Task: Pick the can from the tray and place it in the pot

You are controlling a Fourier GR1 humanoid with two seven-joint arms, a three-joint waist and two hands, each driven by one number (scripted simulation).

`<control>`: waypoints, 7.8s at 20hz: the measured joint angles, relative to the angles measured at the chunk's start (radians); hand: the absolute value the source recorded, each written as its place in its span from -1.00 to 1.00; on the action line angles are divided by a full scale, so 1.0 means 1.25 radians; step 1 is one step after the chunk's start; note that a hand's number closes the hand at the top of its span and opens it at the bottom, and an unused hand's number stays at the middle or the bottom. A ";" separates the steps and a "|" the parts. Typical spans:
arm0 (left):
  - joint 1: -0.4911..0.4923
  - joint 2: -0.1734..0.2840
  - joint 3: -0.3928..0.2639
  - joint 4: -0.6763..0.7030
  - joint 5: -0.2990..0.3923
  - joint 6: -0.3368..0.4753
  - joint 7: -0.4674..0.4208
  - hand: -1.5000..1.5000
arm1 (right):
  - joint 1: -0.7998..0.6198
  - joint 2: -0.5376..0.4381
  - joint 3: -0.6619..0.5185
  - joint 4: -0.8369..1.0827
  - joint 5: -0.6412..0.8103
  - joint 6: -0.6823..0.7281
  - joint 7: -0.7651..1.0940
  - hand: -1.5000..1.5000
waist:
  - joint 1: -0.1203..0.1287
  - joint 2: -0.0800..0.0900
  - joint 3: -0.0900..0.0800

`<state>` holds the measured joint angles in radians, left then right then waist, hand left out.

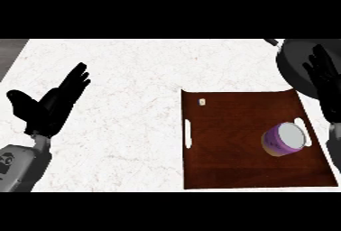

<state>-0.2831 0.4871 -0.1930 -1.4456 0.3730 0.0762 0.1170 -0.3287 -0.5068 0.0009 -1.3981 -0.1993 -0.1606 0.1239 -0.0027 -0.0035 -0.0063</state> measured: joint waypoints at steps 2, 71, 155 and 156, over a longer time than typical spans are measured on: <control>0.012 -0.009 -0.008 0.006 -0.009 0.000 -0.001 0.00 | 0.008 -0.021 0.016 -0.026 -0.018 0.067 0.005 1.00 | -0.001 0.000 0.002; 0.139 -0.205 -0.006 0.045 -0.191 -0.088 0.036 0.00 | 0.058 -0.046 -0.004 0.128 0.050 0.852 -0.177 -1.00 | 0.005 0.002 0.006; 0.106 -0.265 0.025 0.062 -0.259 -0.165 0.029 0.00 | -0.518 -0.284 0.087 0.977 0.754 0.167 -0.316 1.00 | 0.075 0.027 0.008; 0.105 -0.262 0.029 0.063 -0.258 -0.166 0.026 0.00 | -0.525 -0.276 0.090 0.995 0.758 0.187 -0.289 -1.00 | 0.075 0.028 0.008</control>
<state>-0.1524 0.1594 -0.1568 -1.3662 0.0503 -0.1318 0.1494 -0.9847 -0.8515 0.1130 -0.1545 0.7485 0.0728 -0.2372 0.0914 0.0313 0.0032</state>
